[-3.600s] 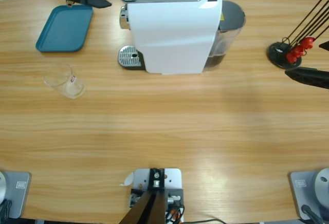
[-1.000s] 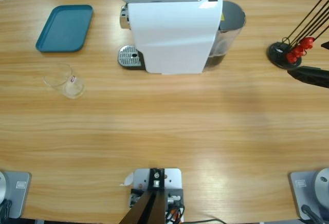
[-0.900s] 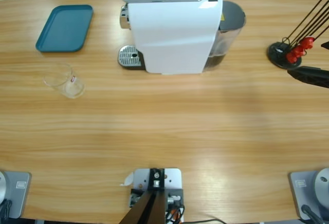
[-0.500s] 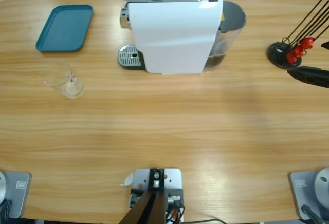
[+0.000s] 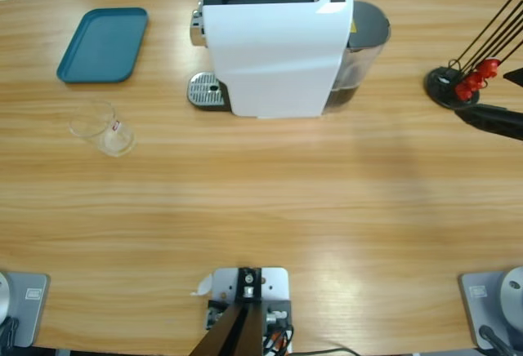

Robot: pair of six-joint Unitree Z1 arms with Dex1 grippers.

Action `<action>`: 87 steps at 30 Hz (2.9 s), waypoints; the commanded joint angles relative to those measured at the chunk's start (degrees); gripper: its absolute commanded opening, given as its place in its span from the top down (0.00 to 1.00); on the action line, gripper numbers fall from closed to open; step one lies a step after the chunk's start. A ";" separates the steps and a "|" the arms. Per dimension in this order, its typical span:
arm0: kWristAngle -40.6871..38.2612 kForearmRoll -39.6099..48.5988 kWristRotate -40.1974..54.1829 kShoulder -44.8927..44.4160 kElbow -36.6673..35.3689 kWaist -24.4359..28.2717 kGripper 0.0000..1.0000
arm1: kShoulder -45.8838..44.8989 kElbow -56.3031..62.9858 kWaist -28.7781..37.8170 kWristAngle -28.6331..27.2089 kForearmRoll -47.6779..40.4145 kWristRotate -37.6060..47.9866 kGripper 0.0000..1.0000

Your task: Pour coffee

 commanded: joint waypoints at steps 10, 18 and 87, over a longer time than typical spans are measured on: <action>22.58 35.93 36.74 -7.22 -10.38 -6.52 0.01 | 6.88 -18.49 -2.31 -3.01 21.53 -1.66 0.01; 38.50 40.18 37.30 -14.52 -2.49 -11.45 0.01 | 11.17 -19.72 -10.50 -9.11 21.97 6.64 0.12; 42.69 31.03 33.59 -27.24 13.24 -12.32 0.02 | 31.83 3.94 -30.93 -1.74 -21.92 14.14 0.96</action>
